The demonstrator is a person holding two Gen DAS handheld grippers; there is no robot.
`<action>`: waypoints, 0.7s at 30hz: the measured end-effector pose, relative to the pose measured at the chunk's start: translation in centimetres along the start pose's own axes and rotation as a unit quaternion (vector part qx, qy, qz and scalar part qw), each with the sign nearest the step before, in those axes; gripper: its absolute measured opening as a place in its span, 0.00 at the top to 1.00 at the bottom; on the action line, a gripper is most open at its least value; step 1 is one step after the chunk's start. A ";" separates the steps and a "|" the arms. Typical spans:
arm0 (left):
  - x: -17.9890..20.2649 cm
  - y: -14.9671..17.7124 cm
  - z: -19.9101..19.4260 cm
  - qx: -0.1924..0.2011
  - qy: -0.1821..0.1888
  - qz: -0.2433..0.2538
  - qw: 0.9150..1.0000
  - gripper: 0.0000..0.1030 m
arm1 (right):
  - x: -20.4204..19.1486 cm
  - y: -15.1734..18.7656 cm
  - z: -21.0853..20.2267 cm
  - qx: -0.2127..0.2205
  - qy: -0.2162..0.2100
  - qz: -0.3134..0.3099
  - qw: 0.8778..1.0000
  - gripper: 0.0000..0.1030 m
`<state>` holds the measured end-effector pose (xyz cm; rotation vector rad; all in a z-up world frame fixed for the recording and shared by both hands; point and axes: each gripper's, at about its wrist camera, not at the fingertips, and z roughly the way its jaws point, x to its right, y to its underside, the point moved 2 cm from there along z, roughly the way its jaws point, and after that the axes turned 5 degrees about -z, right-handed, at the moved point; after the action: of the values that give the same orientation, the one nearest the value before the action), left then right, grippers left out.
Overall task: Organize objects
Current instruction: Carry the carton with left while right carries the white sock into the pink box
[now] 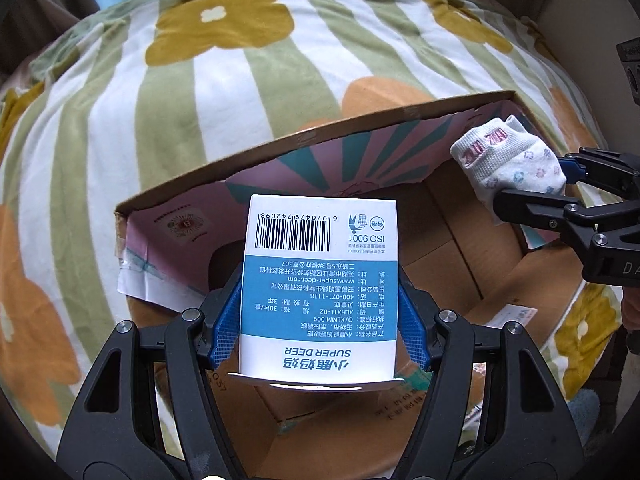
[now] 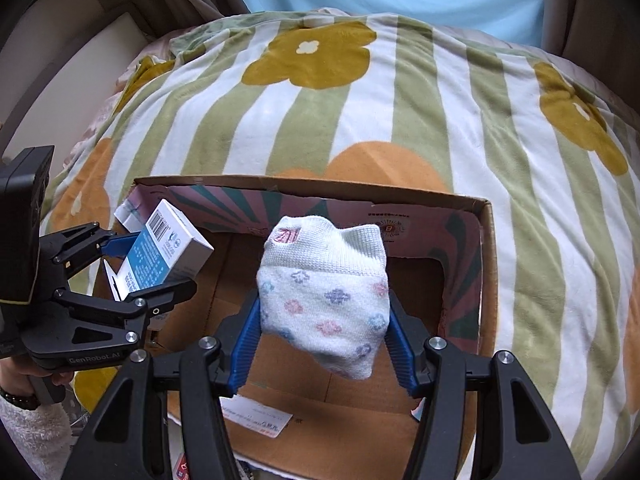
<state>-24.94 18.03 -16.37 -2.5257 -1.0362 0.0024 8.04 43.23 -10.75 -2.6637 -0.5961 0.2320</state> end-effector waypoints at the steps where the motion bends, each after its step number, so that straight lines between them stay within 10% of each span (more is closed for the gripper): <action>1: -0.1 0.0 0.2 0.000 -0.002 -0.001 1.000 0.38 | 0.0 0.0 0.1 0.000 -0.001 0.000 1.000 0.48; 5: -0.1 -0.3 0.0 0.012 -0.013 0.005 1.000 0.36 | -0.2 -0.4 0.2 0.010 0.002 -0.007 1.000 0.48; 9: 0.2 -0.4 -1.4 0.041 -0.024 0.015 0.999 0.00 | 0.4 -0.6 0.4 -0.002 0.010 0.013 1.000 0.21; 13: 0.3 -0.3 -2.8 0.055 -0.034 0.020 0.998 0.00 | 0.6 -0.3 0.1 0.000 0.014 0.024 1.000 0.03; 21: 0.4 0.7 -5.3 0.062 -0.032 0.015 0.997 0.00 | -0.3 0.3 -2.6 0.016 0.031 0.010 0.999 0.02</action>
<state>-23.37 15.83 -11.70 -2.4421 -0.9914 0.1523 8.53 42.00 -8.52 -2.6364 -0.5423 0.1637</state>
